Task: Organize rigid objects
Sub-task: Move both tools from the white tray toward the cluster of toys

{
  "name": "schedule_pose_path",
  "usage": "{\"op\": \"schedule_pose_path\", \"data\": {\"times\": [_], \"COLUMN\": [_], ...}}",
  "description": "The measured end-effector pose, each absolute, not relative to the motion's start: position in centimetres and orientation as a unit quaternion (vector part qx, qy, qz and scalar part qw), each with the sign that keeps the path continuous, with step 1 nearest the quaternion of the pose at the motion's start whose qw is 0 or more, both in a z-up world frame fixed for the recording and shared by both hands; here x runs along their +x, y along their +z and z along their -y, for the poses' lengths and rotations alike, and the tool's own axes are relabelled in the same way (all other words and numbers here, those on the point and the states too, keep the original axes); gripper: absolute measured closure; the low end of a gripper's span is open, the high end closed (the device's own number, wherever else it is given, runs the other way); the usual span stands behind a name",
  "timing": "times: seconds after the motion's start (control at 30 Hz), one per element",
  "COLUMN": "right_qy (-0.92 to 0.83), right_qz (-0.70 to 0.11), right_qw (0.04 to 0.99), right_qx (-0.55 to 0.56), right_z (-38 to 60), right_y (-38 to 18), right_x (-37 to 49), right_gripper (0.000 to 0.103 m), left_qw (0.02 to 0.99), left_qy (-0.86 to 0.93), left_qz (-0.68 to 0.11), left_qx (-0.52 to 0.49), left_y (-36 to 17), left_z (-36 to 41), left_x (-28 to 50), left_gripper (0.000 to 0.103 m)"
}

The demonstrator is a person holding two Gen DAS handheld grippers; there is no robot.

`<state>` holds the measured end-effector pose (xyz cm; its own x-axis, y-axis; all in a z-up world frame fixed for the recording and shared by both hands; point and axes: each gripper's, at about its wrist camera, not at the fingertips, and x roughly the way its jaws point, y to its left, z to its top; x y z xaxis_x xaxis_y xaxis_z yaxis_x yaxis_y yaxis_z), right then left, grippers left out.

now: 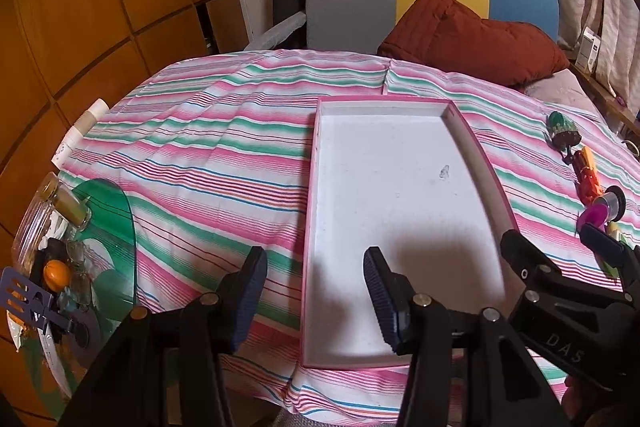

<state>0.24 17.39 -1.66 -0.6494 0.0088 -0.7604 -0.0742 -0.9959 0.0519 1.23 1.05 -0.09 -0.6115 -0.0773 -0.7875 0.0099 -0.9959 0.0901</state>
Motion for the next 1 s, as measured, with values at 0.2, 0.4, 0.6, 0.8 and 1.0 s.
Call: {"op": "schedule_pose_path", "data": {"times": [0.2,0.4,0.6,0.8,1.0], "right_qy": [0.909,0.909,0.907,0.906,0.901], "right_qz": [-0.043,-0.048,-0.054,-0.053,-0.053], "right_qw": [0.029,0.038,0.044,0.053,0.080], "right_qx": [-0.414,-0.413,-0.415,-0.417,-0.423], "right_z": [-18.1,-19.1,-20.0,-21.4,-24.3], "right_y": [-1.4,-1.3,-1.3,-1.2,-1.2], "right_x": [0.6,1.0,1.4,1.9,2.7], "right_gripper": [0.000,0.000,0.000,0.000,0.000], "left_qw": [0.025,0.038,0.042,0.040,0.027], "left_qy": [-0.895,-0.896,-0.897,-0.898,-0.899], "left_qz": [0.044,0.063,0.078,0.091,0.107], "left_qx": [0.443,0.437,0.433,0.429,0.425], "left_y": [-0.2,-0.1,0.1,0.3,0.4], "left_z": [-1.6,-2.4,-3.2,-4.3,-6.2], "left_x": [1.3,1.5,1.6,1.6,1.8], "left_gripper": [0.052,0.052,0.052,0.052,0.052]}}
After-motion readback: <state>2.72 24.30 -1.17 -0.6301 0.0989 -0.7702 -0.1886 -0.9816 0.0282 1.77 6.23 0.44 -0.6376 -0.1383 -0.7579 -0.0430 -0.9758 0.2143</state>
